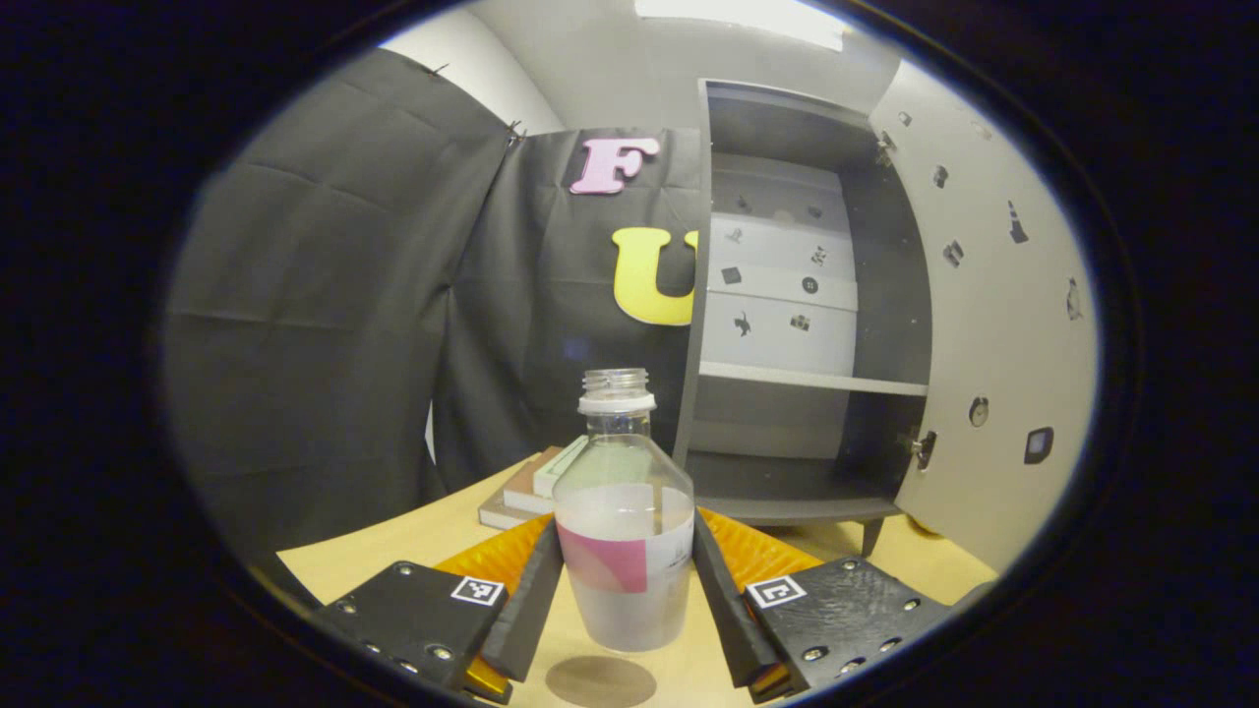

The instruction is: Open the cabinet door with the right hand, grasp the bottle in the cabinet with the left hand and place it on the coaster, then close the cabinet door with the right hand.

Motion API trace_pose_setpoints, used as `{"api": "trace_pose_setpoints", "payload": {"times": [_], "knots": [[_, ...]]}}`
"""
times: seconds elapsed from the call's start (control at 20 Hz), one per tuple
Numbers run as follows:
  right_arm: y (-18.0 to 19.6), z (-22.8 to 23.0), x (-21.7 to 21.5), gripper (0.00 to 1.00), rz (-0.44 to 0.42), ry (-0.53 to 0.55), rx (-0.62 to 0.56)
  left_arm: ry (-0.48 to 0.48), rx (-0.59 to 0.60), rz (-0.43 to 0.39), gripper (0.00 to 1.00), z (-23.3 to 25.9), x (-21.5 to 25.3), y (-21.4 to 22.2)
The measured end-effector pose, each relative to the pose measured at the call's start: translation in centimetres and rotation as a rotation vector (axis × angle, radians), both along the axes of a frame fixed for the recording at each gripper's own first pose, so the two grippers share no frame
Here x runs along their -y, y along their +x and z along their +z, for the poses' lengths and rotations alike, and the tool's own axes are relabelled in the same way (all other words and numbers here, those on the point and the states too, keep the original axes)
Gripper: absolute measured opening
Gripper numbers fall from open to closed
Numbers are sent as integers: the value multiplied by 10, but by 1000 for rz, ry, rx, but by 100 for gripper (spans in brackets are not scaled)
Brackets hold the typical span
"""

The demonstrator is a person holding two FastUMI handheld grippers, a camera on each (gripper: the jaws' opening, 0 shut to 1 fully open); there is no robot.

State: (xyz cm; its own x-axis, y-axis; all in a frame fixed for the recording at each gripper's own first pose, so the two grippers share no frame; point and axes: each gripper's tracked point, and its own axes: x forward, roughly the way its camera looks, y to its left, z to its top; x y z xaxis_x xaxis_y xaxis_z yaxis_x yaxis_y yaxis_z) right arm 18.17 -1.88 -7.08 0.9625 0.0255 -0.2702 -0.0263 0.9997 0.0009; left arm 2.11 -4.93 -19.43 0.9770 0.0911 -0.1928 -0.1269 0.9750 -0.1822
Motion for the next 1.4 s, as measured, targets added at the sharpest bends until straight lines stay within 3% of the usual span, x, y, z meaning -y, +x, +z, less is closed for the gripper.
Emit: {"api": "trace_pose_setpoints", "payload": {"times": [0.05,0.15,0.5,0.85,1.1,1.2,1.4], "knots": [[-2,-1,-1,97,0,-4,-5,0,-23,5,72,-13,-2,-3],[-4,-6,-2,97,2,-19,-20,2,-72,8,77,-42,-3,-11],[-7,-7,-6,97,-1,-59,-31,-10,-119,23,72,-84,-2,-13],[-7,-9,-7,97,-4,-69,-39,17,-134,11,77,-105,10,-20],[-7,-10,-8,97,1,-70,-42,33,-138,7,72,-112,10,-25],[-6,-12,-9,97,3,-63,-42,38,-151,5,77,-113,9,-26],[-5,-11,-7,97,7,-50,-40,66,-184,-3,76,-116,8,-26]]}}
